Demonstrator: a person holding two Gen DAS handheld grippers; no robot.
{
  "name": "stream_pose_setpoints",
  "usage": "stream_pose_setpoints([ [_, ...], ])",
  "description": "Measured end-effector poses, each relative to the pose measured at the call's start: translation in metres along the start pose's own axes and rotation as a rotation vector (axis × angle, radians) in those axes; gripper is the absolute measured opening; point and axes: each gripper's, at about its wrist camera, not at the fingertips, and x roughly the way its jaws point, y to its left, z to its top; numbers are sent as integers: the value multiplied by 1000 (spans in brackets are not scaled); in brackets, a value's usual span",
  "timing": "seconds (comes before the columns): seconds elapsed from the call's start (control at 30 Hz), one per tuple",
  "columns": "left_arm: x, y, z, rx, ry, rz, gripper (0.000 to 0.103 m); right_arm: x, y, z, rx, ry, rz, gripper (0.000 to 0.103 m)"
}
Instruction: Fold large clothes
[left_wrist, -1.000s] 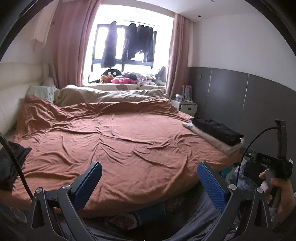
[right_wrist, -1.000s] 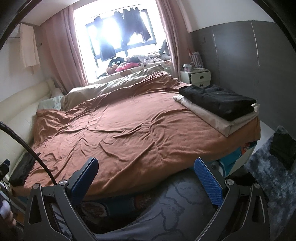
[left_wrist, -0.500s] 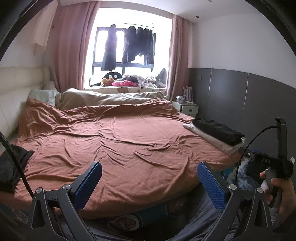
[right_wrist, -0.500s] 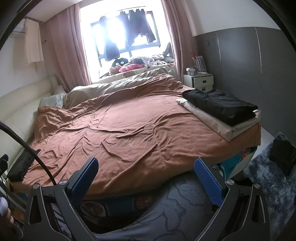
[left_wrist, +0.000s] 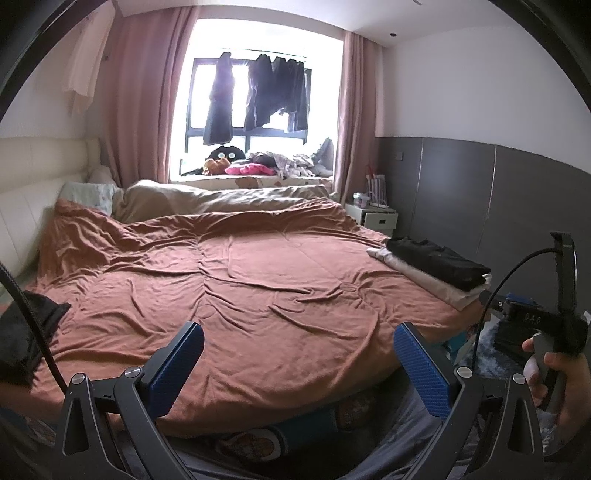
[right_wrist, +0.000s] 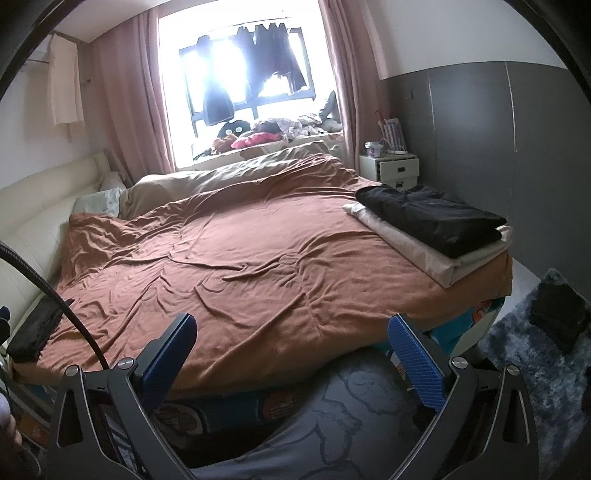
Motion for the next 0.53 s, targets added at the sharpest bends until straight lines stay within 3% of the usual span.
stream_pose_setpoints([
  [0.53,-2,-2,1,16,-6,13,103,8,-10,1,-7,12,9,103],
])
